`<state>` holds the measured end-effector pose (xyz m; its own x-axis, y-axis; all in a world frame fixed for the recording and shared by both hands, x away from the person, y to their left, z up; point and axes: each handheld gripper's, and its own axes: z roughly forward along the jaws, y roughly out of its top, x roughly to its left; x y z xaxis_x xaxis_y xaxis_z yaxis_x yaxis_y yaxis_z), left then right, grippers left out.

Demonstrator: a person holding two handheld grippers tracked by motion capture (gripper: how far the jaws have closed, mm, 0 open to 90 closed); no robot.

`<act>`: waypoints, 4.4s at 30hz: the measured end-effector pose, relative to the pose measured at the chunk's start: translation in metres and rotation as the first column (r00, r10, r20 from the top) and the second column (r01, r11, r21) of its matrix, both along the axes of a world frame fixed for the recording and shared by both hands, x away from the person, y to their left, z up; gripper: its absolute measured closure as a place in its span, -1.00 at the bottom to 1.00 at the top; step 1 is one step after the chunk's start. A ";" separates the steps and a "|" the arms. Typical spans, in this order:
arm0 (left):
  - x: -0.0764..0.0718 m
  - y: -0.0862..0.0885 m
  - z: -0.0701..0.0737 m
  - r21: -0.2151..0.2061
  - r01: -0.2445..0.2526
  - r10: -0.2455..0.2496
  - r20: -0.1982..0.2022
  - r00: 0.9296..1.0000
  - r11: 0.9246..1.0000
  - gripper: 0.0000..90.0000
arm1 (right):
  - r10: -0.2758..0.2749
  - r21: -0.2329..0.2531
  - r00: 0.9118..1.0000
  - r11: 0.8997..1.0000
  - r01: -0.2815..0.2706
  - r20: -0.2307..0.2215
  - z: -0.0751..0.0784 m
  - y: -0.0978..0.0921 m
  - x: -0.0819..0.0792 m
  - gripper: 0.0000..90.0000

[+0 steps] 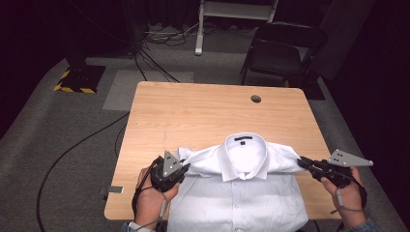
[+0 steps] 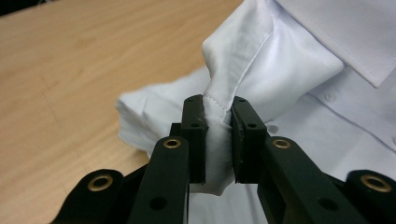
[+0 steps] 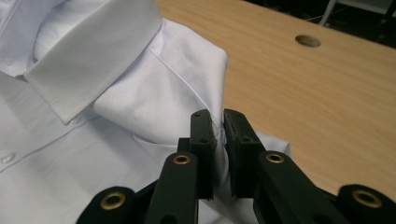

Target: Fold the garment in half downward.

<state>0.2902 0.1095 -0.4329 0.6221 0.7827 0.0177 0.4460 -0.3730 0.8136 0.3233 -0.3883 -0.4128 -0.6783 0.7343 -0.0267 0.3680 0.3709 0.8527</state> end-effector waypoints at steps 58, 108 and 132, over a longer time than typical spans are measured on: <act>0.082 -0.047 -0.064 0.118 -0.025 0.035 -0.082 0.996 0.993 0.71 | -0.158 -0.182 0.977 0.974 0.131 -0.140 -0.079 -0.011 0.084 0.79; 0.000 -0.018 0.010 -0.066 0.037 -0.042 -0.073 0.996 0.997 0.72 | -0.034 0.018 0.999 0.999 0.034 -0.035 -0.009 -0.027 0.004 0.80; 0.022 -0.034 -0.049 0.012 0.007 -0.005 -0.148 0.989 1.000 -0.31 | -0.015 -0.024 0.987 1.000 0.011 -0.162 -0.073 -0.020 0.017 -0.50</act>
<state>0.3118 0.0755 -0.4815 0.6234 0.7792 -0.0648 0.5585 -0.3858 0.7344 0.3400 -0.4087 -0.4855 -0.6656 0.7434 0.0656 0.5052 0.3841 0.7729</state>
